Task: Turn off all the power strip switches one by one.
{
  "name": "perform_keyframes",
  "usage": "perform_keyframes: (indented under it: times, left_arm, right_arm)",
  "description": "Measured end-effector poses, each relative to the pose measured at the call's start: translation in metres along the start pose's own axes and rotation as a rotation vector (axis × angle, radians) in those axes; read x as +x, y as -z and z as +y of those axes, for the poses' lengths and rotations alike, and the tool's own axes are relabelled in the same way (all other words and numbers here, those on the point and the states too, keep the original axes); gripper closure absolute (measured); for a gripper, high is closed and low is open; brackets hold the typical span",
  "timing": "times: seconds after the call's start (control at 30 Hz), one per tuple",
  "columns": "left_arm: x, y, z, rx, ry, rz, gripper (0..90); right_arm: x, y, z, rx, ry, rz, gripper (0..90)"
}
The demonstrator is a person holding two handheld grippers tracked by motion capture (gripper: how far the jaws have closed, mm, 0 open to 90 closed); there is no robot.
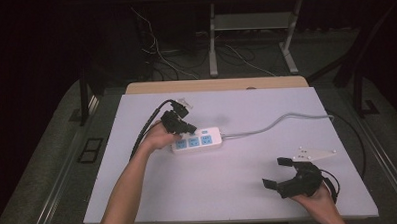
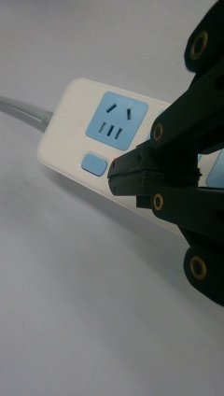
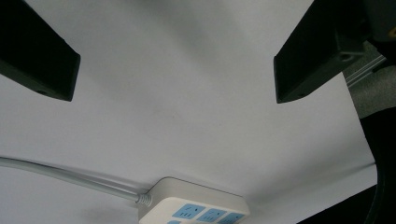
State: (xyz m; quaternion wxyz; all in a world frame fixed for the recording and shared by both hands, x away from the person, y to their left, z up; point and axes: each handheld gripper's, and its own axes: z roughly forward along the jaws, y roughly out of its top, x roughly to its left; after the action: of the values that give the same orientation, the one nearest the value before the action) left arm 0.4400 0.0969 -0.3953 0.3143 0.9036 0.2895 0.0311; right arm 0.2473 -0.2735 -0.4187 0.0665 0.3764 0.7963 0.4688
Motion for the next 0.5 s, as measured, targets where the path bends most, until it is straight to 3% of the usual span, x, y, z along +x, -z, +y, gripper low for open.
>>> perform_keyframes:
  times: [0.5]
  left_arm:
    - [-0.013, 0.005, 0.020, 0.012, -0.055, 0.008, 89.0]
  right_arm:
    - [0.000, 0.001, 0.000, -0.002, -0.001, 0.002, 0.4]
